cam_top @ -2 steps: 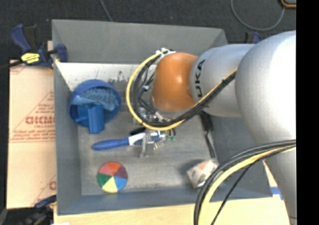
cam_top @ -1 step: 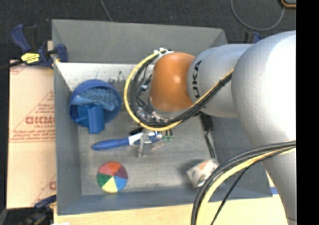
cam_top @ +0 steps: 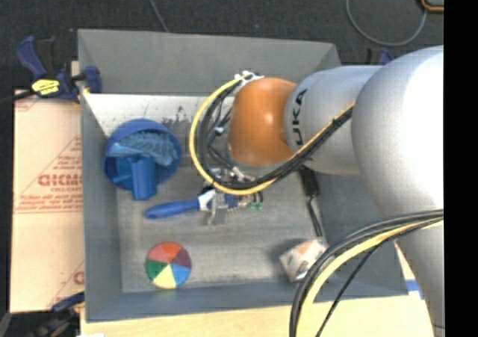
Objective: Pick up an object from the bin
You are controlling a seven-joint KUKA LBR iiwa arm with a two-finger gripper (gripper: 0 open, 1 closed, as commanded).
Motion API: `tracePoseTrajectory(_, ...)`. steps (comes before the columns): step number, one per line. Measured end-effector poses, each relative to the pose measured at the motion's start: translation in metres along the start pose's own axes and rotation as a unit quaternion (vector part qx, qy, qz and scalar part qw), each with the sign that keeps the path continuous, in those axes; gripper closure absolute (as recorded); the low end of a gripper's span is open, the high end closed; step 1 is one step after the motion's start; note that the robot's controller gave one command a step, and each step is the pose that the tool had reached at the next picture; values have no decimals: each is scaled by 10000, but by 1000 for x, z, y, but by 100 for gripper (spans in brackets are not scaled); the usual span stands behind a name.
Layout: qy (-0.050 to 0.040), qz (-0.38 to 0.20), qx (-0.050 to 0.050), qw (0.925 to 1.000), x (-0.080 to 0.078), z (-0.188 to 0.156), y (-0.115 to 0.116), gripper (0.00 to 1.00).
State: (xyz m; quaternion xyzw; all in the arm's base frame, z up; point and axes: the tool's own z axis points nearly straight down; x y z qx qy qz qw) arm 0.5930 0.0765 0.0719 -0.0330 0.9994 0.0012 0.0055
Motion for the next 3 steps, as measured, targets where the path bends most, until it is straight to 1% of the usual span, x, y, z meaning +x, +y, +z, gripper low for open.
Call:
tracePoseTrajectory(1, 0, 3, -1, 10000, 0, 0, 0, 100)
tracePoseTrajectory(2, 58, 8, 2, 10000, 4, -14, 0, 100)
tracePoseTrajectory(3, 1, 15, 0, 10000, 0, -50, 0, 100)
